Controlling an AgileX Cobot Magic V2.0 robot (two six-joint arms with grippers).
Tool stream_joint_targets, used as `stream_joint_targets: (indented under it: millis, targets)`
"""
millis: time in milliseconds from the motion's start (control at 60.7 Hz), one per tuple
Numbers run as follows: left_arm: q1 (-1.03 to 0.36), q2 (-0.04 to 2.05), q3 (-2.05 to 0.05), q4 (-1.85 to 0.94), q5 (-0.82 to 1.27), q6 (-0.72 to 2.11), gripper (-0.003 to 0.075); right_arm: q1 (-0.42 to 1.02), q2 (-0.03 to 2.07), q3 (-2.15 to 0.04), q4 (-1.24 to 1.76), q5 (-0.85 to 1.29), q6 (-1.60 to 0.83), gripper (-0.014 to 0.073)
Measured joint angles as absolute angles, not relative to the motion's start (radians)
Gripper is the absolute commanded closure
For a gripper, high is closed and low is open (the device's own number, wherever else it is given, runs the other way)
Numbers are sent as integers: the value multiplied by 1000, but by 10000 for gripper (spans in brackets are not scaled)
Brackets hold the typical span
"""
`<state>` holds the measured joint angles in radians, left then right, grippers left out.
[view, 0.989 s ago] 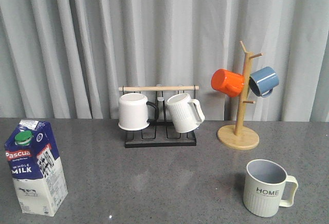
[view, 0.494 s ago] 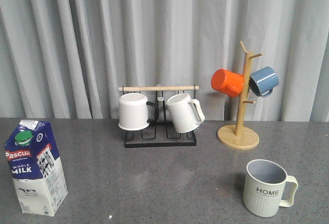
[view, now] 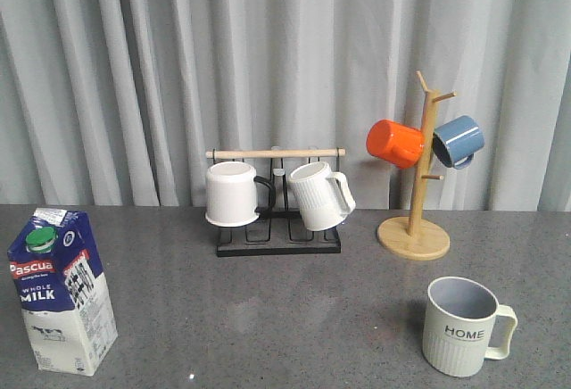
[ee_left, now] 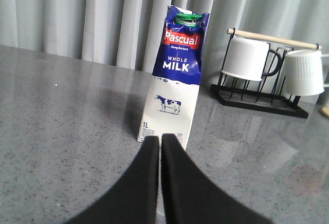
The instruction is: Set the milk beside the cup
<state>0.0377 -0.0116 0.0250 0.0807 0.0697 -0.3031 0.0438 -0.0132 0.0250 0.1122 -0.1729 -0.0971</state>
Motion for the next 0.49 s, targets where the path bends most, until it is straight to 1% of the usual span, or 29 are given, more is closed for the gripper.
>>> stream_joint_targets:
  millis: [395, 494]
  targets:
    - [38, -12, 25, 12, -30, -332, 726, 44, -13, 25, 172, -175, 25, 599]
    - [38, -12, 25, 9, -37, -332, 720, 44, -13, 25, 200, -146, 34, 583]
